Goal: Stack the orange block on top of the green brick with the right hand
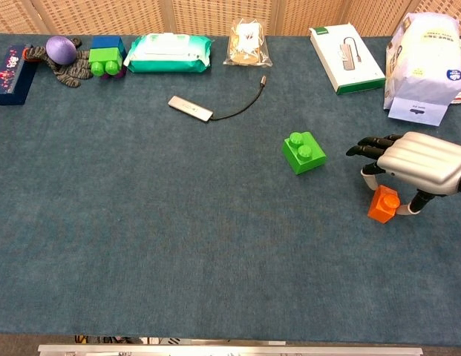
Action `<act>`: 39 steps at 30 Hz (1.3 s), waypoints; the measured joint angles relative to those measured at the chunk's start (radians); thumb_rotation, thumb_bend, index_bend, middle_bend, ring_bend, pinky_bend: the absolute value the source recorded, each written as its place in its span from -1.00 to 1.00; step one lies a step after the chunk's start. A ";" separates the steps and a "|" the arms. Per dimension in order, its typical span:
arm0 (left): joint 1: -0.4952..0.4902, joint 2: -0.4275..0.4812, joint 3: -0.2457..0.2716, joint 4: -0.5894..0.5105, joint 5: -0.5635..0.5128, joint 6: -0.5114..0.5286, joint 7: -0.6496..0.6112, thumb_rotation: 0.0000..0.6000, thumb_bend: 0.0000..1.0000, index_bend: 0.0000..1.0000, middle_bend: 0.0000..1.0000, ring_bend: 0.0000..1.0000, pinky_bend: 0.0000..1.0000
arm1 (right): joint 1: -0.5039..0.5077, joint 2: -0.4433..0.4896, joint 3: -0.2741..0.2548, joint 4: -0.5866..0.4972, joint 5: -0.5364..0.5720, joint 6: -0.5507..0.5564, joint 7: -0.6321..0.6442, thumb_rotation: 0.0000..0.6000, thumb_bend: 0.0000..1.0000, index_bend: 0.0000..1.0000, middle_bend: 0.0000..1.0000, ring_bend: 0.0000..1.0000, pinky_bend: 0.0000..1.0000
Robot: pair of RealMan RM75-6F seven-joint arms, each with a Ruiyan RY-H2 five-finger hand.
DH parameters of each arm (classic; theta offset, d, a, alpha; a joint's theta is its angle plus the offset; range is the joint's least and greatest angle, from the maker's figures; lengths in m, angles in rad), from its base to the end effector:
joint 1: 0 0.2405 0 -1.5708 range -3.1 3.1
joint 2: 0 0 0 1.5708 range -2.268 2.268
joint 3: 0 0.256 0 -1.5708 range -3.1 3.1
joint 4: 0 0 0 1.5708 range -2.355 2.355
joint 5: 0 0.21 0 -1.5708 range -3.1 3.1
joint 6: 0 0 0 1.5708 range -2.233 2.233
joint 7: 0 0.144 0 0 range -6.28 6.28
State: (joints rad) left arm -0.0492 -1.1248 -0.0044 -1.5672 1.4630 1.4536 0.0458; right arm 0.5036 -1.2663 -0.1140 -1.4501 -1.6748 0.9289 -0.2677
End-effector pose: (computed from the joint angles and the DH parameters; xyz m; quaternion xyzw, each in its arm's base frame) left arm -0.3357 0.1599 0.1539 -0.6046 -0.4025 -0.3239 0.6063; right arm -0.2755 -0.2436 0.0319 0.8828 -0.2279 0.1933 0.3625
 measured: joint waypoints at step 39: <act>0.009 -0.006 0.000 0.015 -0.002 0.001 -0.015 1.00 -0.78 0.03 -0.25 -0.57 -0.57 | 0.004 0.022 -0.007 -0.070 0.052 0.003 -0.020 1.00 -0.60 0.41 -0.72 -0.85 -0.57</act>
State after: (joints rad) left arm -0.0403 -1.1310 -0.0042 -1.5522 1.4610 1.4548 0.0307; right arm 0.5074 -1.2447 -0.1208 -1.5197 -1.6223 0.9323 -0.2876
